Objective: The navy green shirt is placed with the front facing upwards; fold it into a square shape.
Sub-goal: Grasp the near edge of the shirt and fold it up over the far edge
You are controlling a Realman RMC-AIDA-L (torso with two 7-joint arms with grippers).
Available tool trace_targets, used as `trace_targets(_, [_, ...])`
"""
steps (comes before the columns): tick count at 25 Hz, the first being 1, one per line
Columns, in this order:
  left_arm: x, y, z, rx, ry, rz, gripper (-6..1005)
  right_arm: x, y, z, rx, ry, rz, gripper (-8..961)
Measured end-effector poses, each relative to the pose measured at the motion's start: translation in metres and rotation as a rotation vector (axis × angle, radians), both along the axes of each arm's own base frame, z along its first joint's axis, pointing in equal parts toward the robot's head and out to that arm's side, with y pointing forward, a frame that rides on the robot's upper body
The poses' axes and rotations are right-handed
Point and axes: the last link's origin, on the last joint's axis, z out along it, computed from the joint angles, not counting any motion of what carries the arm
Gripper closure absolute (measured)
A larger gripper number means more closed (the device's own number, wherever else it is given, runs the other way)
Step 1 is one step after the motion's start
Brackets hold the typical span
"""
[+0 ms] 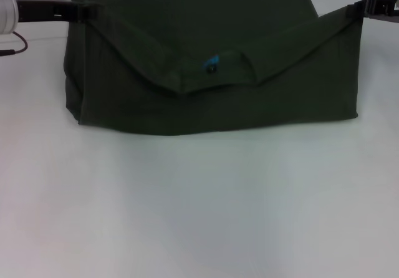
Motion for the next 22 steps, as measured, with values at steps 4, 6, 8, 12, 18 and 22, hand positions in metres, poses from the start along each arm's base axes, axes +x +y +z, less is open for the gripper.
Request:
trace_targets(4, [0.003, 0.002, -0.001, 0.015, 0.005, -0.008, 984, -0.002, 0.003, 0.001, 0.015, -0.011, 0.004, 907])
trace_targets(6, [0.004, 0.003, -0.001, 0.019, 0.007, -0.011, 984, -0.002, 0.004, 0.001, 0.021, -0.014, 0.005, 907])
trace_targets(8, [0.004, 0.004, -0.001, 0.026, 0.01, -0.01, 984, -0.003, 0.005, 0.001, 0.023, -0.021, 0.006, 906])
trace_targets(12, [0.003, 0.003, -0.011, 0.04, 0.019, 0.001, 983, -0.004, 0.007, -0.005, 0.025, -0.036, 0.006, 898])
trace_targets(18, [-0.003, 0.0, -0.025, 0.07, 0.046, 0.027, 972, -0.006, 0.009, -0.019, 0.018, -0.06, 0.006, 875])
trace_targets(22, [-0.009, -0.003, -0.031, 0.135, 0.073, 0.043, 929, -0.008, 0.009, -0.026, 0.011, -0.078, 0.011, 834])
